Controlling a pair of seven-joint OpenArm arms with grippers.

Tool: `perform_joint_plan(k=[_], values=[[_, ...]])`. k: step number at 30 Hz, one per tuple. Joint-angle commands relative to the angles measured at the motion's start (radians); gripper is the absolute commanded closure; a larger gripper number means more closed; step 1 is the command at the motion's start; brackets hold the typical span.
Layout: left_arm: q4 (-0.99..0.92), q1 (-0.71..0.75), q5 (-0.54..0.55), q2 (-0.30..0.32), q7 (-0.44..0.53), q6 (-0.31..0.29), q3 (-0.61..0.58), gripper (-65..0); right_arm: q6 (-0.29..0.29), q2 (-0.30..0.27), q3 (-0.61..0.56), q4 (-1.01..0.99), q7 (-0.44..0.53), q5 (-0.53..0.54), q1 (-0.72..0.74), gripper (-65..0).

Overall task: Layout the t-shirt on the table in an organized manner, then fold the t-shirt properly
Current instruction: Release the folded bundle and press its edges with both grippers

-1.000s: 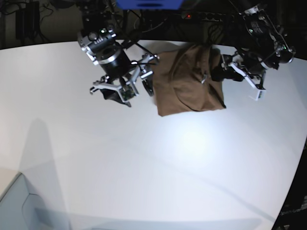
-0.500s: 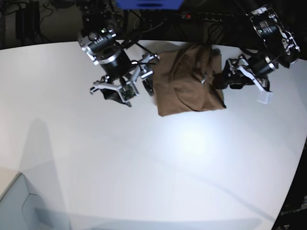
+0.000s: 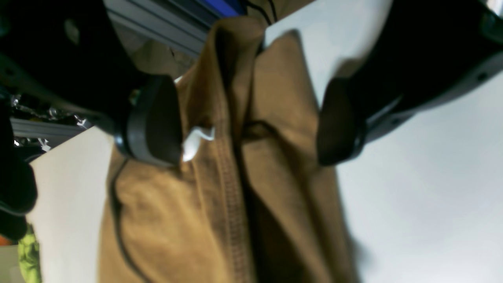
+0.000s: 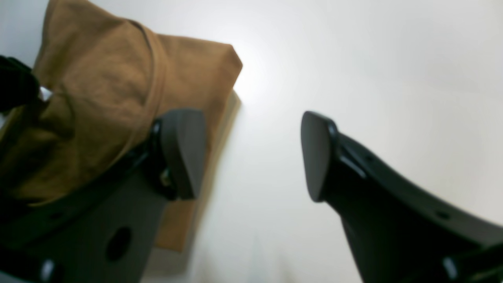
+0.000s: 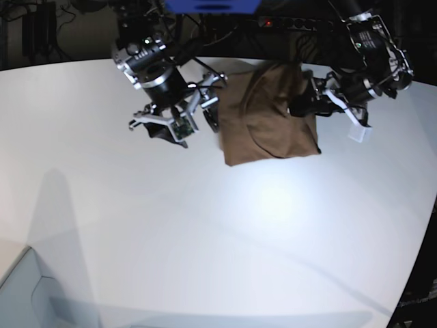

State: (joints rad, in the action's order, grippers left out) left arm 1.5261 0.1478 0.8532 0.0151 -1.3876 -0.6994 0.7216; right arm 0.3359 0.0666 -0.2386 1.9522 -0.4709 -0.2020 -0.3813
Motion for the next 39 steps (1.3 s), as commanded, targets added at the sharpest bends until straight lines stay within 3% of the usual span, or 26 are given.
perform_joint_plan(k=[1, 14, 18, 33, 39], values=[[0.021, -0.001, 0.016, 0.007, 0.003, 0.001, 0.003, -51.8, 0.001, 0.006, -0.003, 0.016, 0.027, 0.008, 0.002, -39.3], [0.017, -0.037, -0.091, 0.003, 0.017, 0.001, 0.005, -51.8, 0.001, 0.006, -0.003, 0.017, 0.027, 0.008, -0.002, -39.3], [0.015, -0.041, -0.130, -0.004, 0.075, 0.001, -0.003, -51.8, 0.001, 0.006, -0.003, 0.017, 0.027, 0.008, -0.002, -39.3], [-0.108, -0.038, -0.131, -0.019, 0.095, 0.001, -0.075, -51.8, 0.001, 0.009, -0.003, 0.016, 0.027, 0.009, -0.003, -39.3], [-0.178, -0.040, -0.133, -0.008, 0.173, 0.001, -0.138, -51.6, 0.001, 0.008, -0.002, 0.016, 0.027, 0.008, -0.003, -39.3]])
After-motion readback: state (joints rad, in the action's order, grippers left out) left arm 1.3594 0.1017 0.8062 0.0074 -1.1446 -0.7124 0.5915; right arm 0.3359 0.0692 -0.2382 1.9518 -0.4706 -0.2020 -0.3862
